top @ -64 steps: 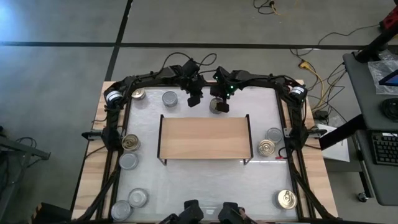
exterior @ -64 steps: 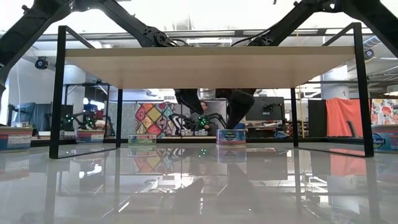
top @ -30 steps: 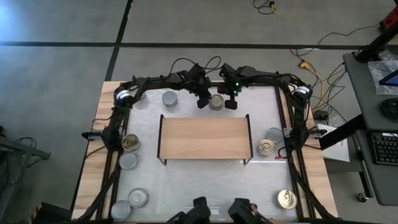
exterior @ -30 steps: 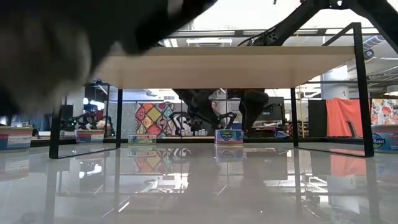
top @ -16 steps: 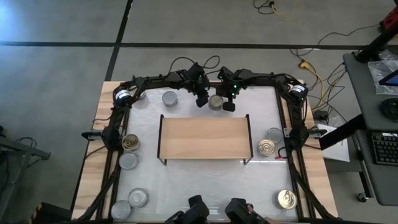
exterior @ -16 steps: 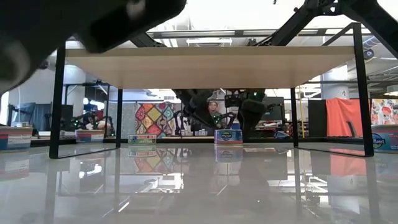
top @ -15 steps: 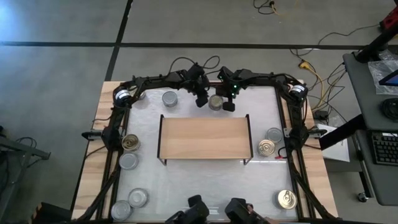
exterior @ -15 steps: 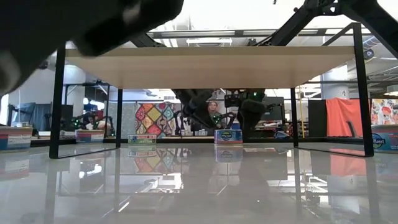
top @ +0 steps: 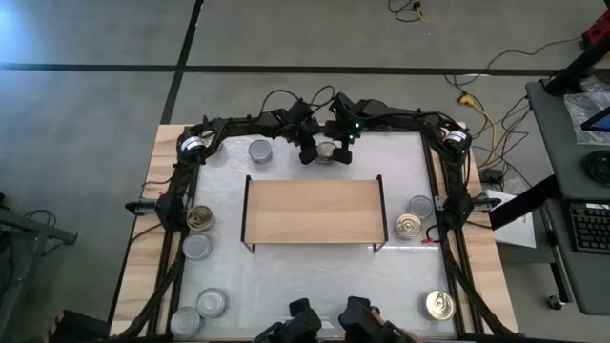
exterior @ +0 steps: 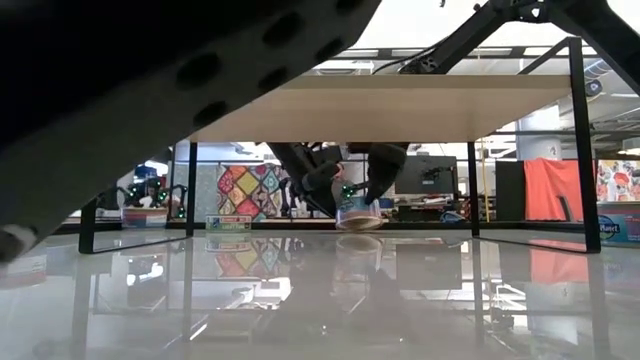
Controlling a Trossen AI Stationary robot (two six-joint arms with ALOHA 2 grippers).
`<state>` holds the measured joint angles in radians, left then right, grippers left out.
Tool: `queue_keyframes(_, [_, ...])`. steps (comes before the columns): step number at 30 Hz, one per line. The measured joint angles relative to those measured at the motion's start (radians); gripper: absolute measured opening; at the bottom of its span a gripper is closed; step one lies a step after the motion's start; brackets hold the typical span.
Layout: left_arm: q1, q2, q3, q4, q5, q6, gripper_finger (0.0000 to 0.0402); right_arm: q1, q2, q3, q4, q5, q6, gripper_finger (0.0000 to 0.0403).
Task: Stack canned seafood by type on shelf
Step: Put the blue-pink tuna can on the shelf
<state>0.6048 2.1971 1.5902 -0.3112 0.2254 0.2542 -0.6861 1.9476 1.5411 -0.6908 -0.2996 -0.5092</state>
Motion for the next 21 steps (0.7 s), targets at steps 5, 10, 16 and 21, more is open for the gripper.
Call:
queue_keyframes(5, [0.001,0.0,0.0,-0.01,0.001,0.021,0.0075,0.001,-0.002,0.019,0.0,0.0,0.012,0.0379])
queue_keyframes(10, [0.001,-0.004,0.0,-0.072,0.014,0.055,0.0075,-0.001,-0.003,0.021,0.011,0.043,0.037,0.0379])
queue_keyframes(16, [-0.001,-0.006,0.0,-0.119,0.048,0.083,0.0075,-0.008,-0.004,0.029,0.061,0.111,0.045,0.0379])
queue_keyframes(21, [-0.003,-0.006,-0.002,-0.134,0.056,0.086,0.0075,-0.008,-0.006,0.061,0.086,0.106,0.042,0.0379])
